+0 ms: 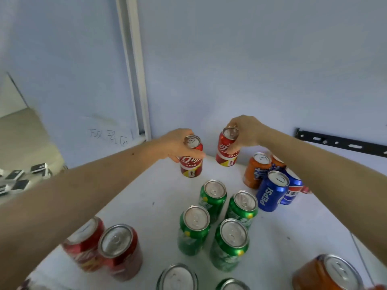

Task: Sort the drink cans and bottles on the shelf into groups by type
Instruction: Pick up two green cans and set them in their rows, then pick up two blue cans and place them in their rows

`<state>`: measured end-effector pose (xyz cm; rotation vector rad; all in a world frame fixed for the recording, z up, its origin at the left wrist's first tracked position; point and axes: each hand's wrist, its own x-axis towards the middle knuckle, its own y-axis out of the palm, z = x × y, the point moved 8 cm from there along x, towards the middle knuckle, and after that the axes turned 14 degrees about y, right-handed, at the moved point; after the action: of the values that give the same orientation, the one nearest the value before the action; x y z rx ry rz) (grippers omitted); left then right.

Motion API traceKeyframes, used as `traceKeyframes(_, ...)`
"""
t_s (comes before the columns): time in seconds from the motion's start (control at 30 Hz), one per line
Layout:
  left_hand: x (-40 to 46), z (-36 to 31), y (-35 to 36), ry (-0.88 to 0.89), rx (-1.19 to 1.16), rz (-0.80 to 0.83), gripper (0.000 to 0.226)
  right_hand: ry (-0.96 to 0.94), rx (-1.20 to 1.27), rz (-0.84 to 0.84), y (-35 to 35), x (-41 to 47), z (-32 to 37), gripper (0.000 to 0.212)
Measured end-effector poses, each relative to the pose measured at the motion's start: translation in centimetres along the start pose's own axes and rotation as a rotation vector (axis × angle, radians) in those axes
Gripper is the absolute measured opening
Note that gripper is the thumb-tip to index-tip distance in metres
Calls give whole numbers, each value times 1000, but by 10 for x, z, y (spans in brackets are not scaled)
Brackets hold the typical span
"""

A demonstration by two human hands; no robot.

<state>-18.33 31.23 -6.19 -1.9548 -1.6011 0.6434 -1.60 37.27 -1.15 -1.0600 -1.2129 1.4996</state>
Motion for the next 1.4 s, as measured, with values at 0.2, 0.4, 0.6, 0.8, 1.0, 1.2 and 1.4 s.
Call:
traceKeyframes(0.2,-58,36,-54,-8,59,-42,54,67,97,34,-3,-46,63,61)
traceKeyframes(0.4,-108,70,-73,-25,158,-2,49,105,146,100,38,-91,128,63)
traceKeyframes(0.6,-141,96,-65,-46,271,46,57,109,101,142,85,-123,169,71)
traceKeyframes(0.8,-156,118,-58,-65,294,93,64,98,47,147,114,-136,186,80)
traceKeyframes(1.0,-152,121,-63,-97,476,202,81,69,15,127,120,-144,195,81)
traceKeyframes(1.2,-124,77,-81,4,607,193,87,51,103,173,87,-153,172,84)
traceKeyframes(1.4,-67,-26,-46,263,591,142,80,162,71,41,19,-155,68,69)
